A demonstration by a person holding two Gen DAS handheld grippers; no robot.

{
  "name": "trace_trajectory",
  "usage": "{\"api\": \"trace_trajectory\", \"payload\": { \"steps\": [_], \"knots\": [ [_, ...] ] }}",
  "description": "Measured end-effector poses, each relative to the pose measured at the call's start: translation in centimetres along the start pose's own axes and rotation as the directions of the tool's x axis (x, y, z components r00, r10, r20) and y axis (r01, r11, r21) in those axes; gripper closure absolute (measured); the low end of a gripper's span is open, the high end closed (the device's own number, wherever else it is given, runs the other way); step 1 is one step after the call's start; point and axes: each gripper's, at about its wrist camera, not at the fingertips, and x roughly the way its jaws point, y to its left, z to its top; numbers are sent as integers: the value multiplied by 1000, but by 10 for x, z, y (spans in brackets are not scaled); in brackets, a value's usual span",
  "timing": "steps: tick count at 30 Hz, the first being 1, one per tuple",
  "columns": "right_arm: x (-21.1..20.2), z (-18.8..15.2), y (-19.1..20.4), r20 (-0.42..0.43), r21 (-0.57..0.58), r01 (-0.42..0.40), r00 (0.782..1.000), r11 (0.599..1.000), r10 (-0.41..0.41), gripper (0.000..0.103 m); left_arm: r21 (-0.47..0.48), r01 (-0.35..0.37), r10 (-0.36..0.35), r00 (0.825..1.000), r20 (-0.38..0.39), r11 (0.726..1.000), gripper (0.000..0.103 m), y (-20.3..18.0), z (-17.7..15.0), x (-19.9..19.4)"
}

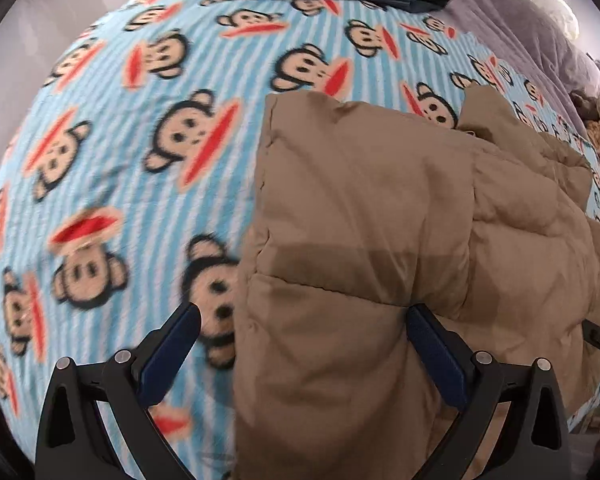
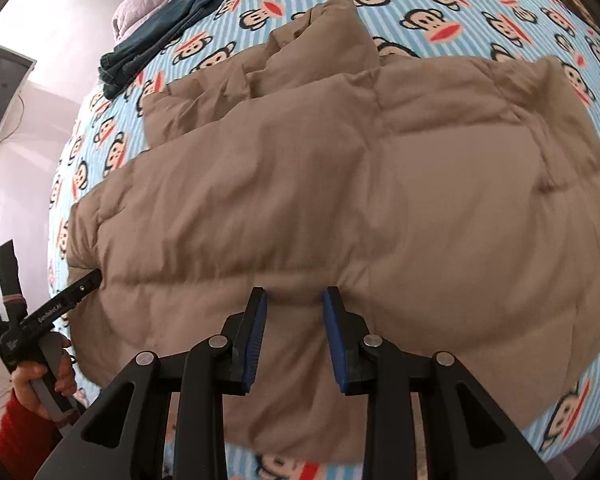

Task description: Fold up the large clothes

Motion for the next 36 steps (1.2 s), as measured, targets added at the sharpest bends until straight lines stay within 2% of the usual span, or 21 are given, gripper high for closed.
{"api": "trace_trajectory", "payload": {
  "steps": [4,7,8,9,10,11,12,17,18,21,26,27,28,29,30,31,33,35,36],
  "knots": [
    [16,10,-6,-13,18,1,1000,1000,-1,72,89,98,-97,995,-15,991,0,6,9,3],
    [20,11,-9,-13,15,-2,1000,1000,2,73,75,222,-218,974,-64,972,0,27,10,7],
    [20,10,-9,-11,12,-4,1000,1000,4,73,53,279,-273,958,-92,959,0,34,9,10],
    [21,11,-9,-11,10,-5,1000,1000,5,73,23,351,-346,929,-129,936,0,41,8,15],
    [22,11,-9,-10,9,-7,1000,1000,7,73,-8,426,-421,891,-169,905,0,46,6,23],
    [23,11,-10,-11,9,-11,1000,1000,11,73,-25,472,-467,862,-196,881,0,47,4,29],
    [23,11,-11,-12,11,-13,1000,1000,13,73,-29,500,-494,842,-218,865,0,46,2,37],
    [26,13,-13,-9,0,-8,1000,1000,8,73,16,547,-527,813,-248,837,0,26,6,50],
    [27,14,-11,-10,-1,-4,1000,1000,4,73,31,547,-522,813,-257,837,0,20,7,52],
    [15,16,-1,12,-42,25,1000,999,-25,73,95,520,-479,833,-278,849,0,8,5,51],
    [-13,14,21,125,-167,59,991,984,-38,73,88,536,-498,824,-270,840,0,10,5,50],
    [-10,17,23,123,-177,56,992,983,-34,73,90,536,-498,825,-267,839,8,10,5,50],
    [-1,22,22,107,-179,47,994,983,-28,73,92,551,-512,817,-266,830,19,8,5,48],
    [10,26,21,96,-173,39,995,984,-23,73,69,599,-561,779,-281,797,50,7,5,47],
    [21,30,19,85,-165,31,996,986,-17,73,27,636,-602,743,-292,772,68,6,6,48],
    [32,34,18,74,-157,24,997,987,-12,74,-21,659,-636,717,-287,752,71,9,5,45],
    [48,41,14,60,-132,8,998,991,0,75,-29,664,-645,713,-274,747,76,3,5,30],
    [55,42,9,49,-108,-16,999,994,21,75,-33,692,-675,691,-258,721,76,-9,6,9],
    [58,44,5,42,-97,-35,998,995,39,75,-41,711,-696,673,-250,702,76,-18,7,-4]
  ]
}}
